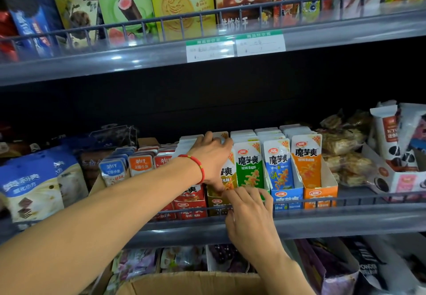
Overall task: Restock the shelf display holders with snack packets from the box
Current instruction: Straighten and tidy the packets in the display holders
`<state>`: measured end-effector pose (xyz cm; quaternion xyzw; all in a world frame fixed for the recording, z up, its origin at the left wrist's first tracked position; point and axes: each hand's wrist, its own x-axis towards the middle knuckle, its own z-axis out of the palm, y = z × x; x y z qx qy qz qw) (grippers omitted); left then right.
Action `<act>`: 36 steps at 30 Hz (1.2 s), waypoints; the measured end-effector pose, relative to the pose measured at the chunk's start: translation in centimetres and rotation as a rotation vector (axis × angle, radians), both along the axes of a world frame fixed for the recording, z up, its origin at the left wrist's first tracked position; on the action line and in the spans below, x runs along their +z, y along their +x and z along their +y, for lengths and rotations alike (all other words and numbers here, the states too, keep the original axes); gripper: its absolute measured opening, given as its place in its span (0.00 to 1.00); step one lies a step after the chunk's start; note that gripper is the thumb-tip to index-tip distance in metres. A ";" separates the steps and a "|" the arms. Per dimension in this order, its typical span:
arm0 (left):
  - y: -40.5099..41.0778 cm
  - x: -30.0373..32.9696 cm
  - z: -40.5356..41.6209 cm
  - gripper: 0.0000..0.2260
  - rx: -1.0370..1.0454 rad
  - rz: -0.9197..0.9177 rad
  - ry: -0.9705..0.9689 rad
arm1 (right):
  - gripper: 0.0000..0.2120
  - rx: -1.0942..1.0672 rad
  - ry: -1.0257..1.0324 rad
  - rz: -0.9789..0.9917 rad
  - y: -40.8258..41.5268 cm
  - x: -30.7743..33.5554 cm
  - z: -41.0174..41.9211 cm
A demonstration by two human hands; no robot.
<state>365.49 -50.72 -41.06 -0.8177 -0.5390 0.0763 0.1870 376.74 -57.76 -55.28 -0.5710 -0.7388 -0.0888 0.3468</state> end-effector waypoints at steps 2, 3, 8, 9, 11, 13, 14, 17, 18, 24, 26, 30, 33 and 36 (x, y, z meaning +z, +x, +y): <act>0.2 -0.5 -0.4 0.56 0.002 0.018 0.040 | 0.17 -0.006 0.012 -0.002 0.0 0.0 0.0; 0.3 -0.6 -0.5 0.56 0.004 0.025 0.055 | 0.16 -0.007 0.018 -0.005 0.0 0.0 0.0; 0.4 -0.7 -0.9 0.54 0.008 0.028 0.083 | 0.15 -0.011 0.036 -0.018 0.0 0.0 0.0; 0.4 -0.8 -0.9 0.54 0.009 0.020 0.084 | 0.15 -0.012 0.037 -0.018 0.0 0.0 -0.1; 0.4 -0.9 -0.6 0.54 0.019 0.018 0.102 | 0.16 -0.014 0.040 -0.005 0.0 -0.1 -0.1; 0.6 -0.9 0.0 0.55 0.041 0.031 0.114 | 0.16 -0.016 0.040 0.004 -0.1 -0.1 0.0; 0.7 -0.9 0.4 0.55 0.055 0.033 0.115 | 0.16 -0.015 0.039 0.005 -0.1 -0.2 0.0; 0.9 -0.8 2.0 0.55 0.096 0.008 0.078 | 0.16 -0.009 0.030 -0.008 -0.1 -0.2 -0.1; 0.8 -0.7 2.5 0.57 0.107 0.000 0.063 | 0.17 -0.006 0.023 -0.012 -0.1 -0.2 -0.1; 0.4 1.1 5.0 0.64 0.141 -0.064 -0.187 | 0.20 0.012 -0.024 -0.007 0.0 -0.1 -0.2; 0.0 1.5 5.6 0.64 0.130 -0.077 -0.233 | 0.20 0.015 -0.042 -0.005 -0.1 -0.1 -0.3; -0.5 1.5 6.2 0.65 0.095 -0.084 -0.236 | 0.19 0.016 -0.055 -0.009 -0.1 0.1 -0.3; -1.1 2.1 6.7 0.66 0.091 -0.147 -0.264 | 0.18 0.019 -0.056 -0.009 0.0 0.2 -0.4; -1.4 2.3 7.2 0.68 0.107 -0.175 -0.315 | 0.18 0.020 -0.063 -0.010 0.0 0.2 -0.5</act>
